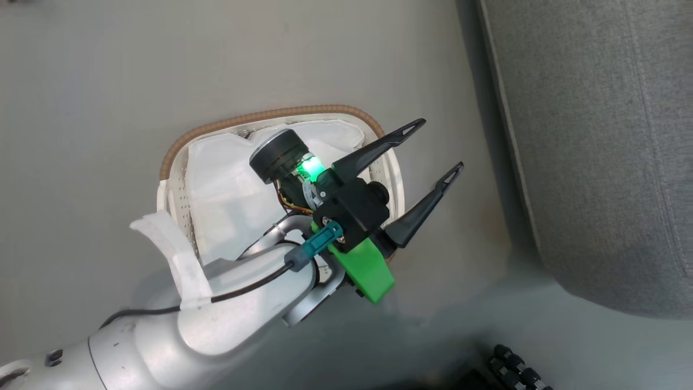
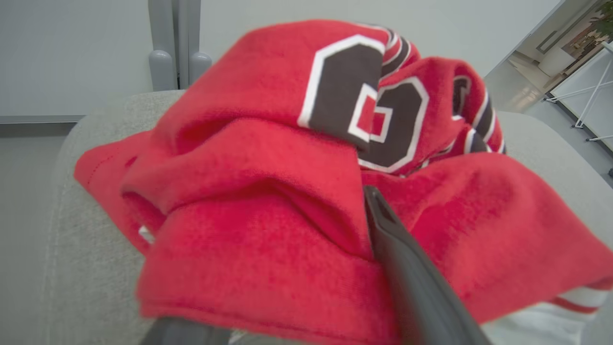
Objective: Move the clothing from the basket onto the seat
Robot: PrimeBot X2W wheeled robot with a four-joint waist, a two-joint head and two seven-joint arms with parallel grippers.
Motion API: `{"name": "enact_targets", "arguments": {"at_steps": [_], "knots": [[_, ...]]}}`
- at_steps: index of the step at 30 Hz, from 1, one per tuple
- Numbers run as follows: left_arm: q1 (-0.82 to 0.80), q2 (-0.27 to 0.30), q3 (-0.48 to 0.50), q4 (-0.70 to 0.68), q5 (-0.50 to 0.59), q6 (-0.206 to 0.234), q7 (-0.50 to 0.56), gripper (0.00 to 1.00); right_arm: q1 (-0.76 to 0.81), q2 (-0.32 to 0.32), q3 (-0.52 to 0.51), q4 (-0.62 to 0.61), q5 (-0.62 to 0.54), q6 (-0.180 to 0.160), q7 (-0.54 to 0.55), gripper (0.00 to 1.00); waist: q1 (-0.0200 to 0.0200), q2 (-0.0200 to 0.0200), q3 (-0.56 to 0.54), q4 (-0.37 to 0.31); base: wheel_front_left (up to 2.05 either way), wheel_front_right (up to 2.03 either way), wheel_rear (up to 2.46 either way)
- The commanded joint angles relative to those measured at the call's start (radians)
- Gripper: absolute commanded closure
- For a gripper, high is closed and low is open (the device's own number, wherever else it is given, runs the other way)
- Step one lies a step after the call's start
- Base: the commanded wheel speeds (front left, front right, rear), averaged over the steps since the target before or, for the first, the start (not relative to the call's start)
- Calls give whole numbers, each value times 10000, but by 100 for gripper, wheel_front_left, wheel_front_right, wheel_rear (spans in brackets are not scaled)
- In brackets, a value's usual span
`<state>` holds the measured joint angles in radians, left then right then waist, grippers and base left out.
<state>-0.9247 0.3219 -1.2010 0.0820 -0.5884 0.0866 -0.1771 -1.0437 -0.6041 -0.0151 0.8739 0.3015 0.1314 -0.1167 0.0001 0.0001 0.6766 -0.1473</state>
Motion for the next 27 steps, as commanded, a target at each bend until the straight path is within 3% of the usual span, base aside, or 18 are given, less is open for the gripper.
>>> {"name": "enact_targets", "arguments": {"at_steps": [1,15,27], "knots": [[217,58,44,36,-85,83,-76,0,305,130,133,58,127,-15,-216,0,-1,-1,-265,-256,0,0,0],[681,358,401,134,-502,439,-358,0,1925,972,777,-1121,-47,-15,-1338,0,-1,-1,-1091,-926,0,0,0],[1340,318,1036,577,-925,577,-786,0,3169,1865,276,-2143,-579,-15,-1424,0,-1,-1,-2121,-506,0,0,0]]}}
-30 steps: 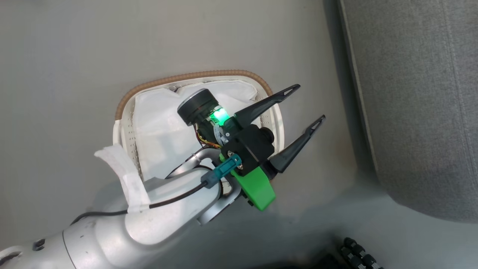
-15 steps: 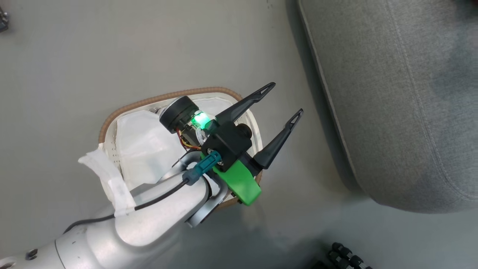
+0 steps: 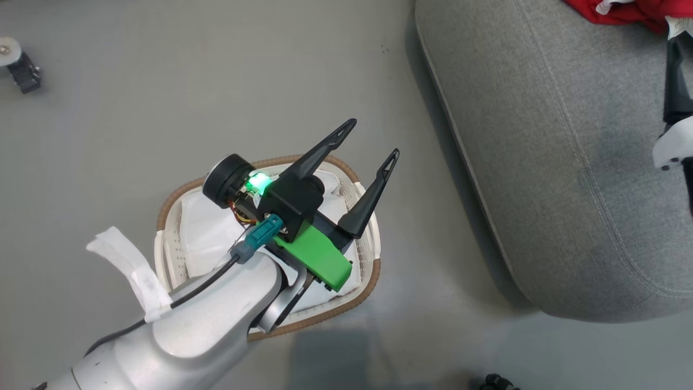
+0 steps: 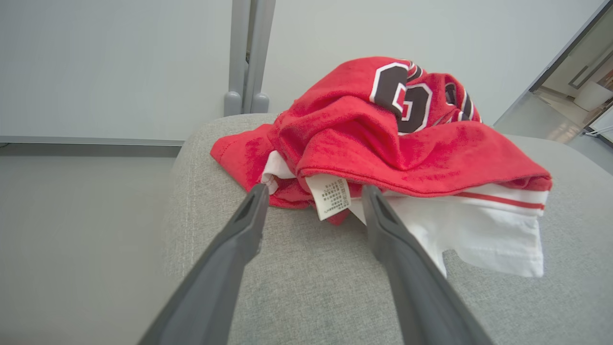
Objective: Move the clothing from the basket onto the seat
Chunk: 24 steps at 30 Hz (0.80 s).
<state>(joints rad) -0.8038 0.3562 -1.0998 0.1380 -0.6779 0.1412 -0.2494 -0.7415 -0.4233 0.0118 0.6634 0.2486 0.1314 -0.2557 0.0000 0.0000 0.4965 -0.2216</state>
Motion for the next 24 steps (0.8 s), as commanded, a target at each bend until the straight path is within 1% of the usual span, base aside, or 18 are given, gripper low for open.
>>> {"name": "enact_targets", "arguments": {"at_steps": [1,6,11,17,21,24], "knots": [[235,-72,112,139,-70,13,-84,0,259,186,-50,-62,-86,-15,-35,0,0,0,-479,338,0,0,0],[788,-205,682,574,-220,34,-152,0,575,685,-137,-385,-433,-15,-63,0,0,0,-1143,825,0,0,0],[1605,-301,1756,628,17,112,-157,0,900,1154,-103,-820,-747,-15,-79,0,0,0,-1802,1287,0,0,0],[3091,-506,3382,441,467,142,-159,0,1495,1851,-146,-1316,-1145,-15,-90,0,0,0,-2713,1766,0,0,0],[4198,-576,4756,203,905,204,-160,0,1973,2378,-14,-1735,-1263,-15,-99,0,0,0,-3141,1979,0,0,0],[4976,-696,5620,75,1119,131,-150,0,2390,2657,10,-2066,-1299,-15,-102,0,0,0,-3396,2100,0,0,0]]}}
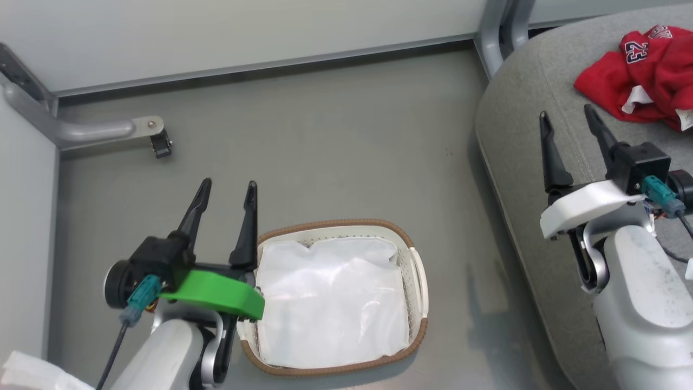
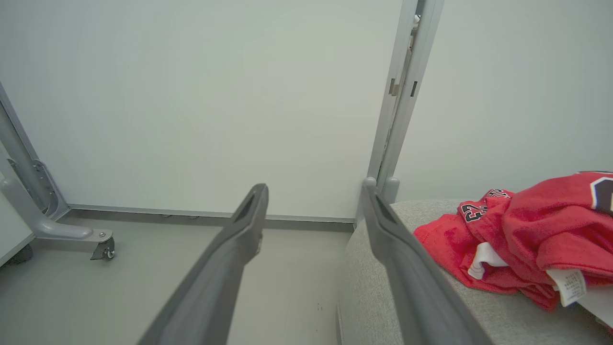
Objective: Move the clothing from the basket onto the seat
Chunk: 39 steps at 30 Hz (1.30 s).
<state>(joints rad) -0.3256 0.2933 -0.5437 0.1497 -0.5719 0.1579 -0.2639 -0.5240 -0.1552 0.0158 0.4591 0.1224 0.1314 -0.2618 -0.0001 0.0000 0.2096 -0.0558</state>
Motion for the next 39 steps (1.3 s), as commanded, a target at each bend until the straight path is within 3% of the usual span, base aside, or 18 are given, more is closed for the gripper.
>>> {"name": "enact_targets", "arguments": {"at_steps": [1,7,15,25,39], "knots": [[492,-112,418,-88,127,-43,-6,0,386,79,-74,-170,-109,-15,-42,0,1,0,-608,482,0,0,0],[1924,-449,1903,-345,678,-95,-5,0,1413,683,-192,-831,-350,-15,-44,0,1,0,-992,665,0,0,0],[3341,-1109,3084,-630,1219,-230,-6,0,2890,987,-101,-1405,-276,-15,-46,0,1,0,-1406,923,0,0,0],[4682,-1426,3695,-647,1902,-539,-6,0,4261,1027,25,-1968,-184,-15,-46,0,1,0,-1816,1017,0,0,0],[5018,-1712,4223,-275,2053,-991,-6,0,4990,1030,346,-1972,179,-15,-47,0,1,0,-2214,880,0,0,0]]}}
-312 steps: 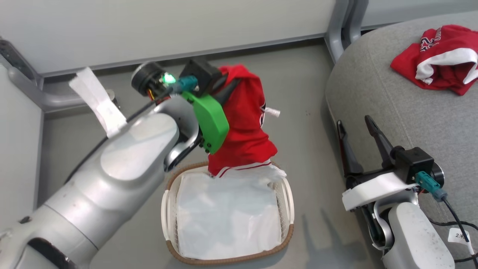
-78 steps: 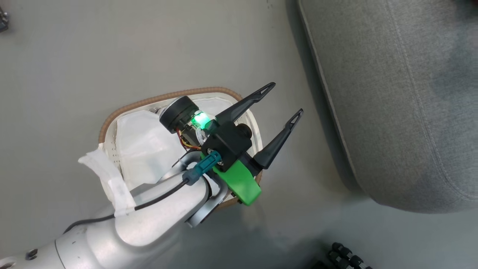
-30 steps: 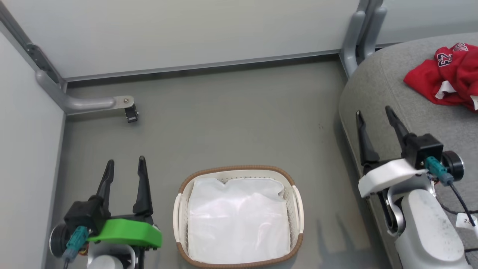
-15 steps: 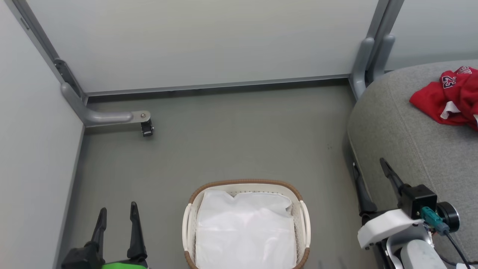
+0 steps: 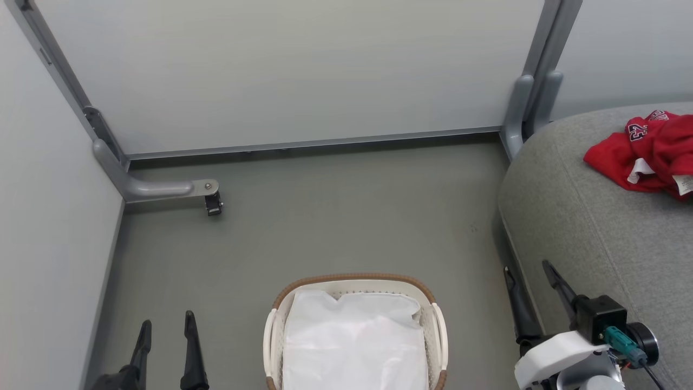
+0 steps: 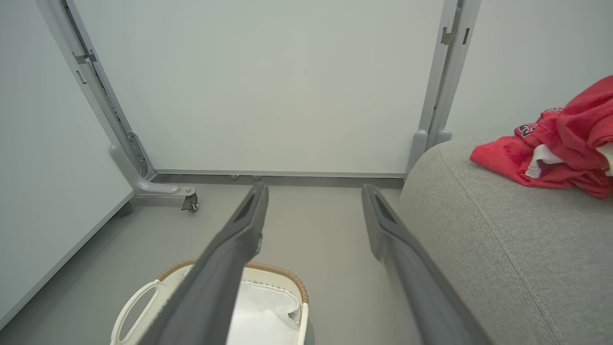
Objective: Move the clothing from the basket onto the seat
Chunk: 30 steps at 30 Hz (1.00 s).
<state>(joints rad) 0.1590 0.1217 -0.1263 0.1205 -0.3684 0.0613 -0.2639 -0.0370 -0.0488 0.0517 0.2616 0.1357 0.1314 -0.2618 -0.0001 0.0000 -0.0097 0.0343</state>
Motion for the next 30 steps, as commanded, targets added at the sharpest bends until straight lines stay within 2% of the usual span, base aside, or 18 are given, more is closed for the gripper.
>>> {"name": "enact_targets", "arguments": {"at_steps": [1,18,19,23,30], "knots": [[156,-6,66,51,28,-48,-6,0,98,-37,-69,-33,39,-15,-47,0,1,0,-33,-36,0,0,0],[-166,-150,153,297,68,-358,-6,0,3,-35,-117,-10,185,-15,-47,0,1,0,29,37,0,0,0],[-27,-146,117,305,23,-336,0,100,54,8,-102,4,136,0,2,100,1,0,29,36,0,0,0],[-14,-169,57,641,-44,-342,18,100,155,63,-90,302,191,0,36,100,1,0,29,35,0,0,0],[-277,-220,281,704,-1217,-492,373,100,56,55,-246,263,1568,-1,393,100,1,0,35,14,0,0,0]]}}
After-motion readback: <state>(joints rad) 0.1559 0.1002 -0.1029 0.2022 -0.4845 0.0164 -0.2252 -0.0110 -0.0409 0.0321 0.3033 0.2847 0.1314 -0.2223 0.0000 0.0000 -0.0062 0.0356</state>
